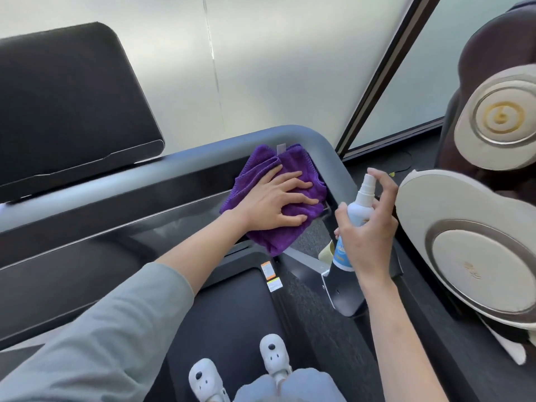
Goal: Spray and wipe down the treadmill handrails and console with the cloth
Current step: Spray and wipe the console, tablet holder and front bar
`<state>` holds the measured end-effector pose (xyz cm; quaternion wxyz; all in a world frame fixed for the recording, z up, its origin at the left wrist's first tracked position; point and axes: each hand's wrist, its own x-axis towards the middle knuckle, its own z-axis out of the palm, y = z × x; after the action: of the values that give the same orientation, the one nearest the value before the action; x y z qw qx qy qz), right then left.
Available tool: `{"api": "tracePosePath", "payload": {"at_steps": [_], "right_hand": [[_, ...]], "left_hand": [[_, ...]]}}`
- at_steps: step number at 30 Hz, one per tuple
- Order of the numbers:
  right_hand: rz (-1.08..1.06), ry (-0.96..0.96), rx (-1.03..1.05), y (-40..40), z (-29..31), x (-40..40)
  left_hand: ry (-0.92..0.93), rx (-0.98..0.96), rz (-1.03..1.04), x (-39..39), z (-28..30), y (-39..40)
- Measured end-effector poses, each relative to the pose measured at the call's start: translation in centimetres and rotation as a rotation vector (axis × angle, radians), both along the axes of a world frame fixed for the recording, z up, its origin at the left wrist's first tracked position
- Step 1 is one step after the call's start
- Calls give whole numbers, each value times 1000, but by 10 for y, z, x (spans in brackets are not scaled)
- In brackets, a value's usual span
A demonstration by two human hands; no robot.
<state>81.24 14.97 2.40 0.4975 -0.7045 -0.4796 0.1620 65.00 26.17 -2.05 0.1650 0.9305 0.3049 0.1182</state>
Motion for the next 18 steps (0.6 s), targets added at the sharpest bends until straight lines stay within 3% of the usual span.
{"api": "tracePosePath", "payload": {"at_steps": [5, 12, 18], "right_hand": [[25, -4, -2, 13, -4, -10], [-43, -39, -26, 2, -7, 16], [-49, -38, -15, 4, -4, 21]], "left_hand": [[-51, -10, 48, -27, -3, -5], [12, 47, 30, 16, -2, -5], [61, 56, -81, -5, -5, 9]]}}
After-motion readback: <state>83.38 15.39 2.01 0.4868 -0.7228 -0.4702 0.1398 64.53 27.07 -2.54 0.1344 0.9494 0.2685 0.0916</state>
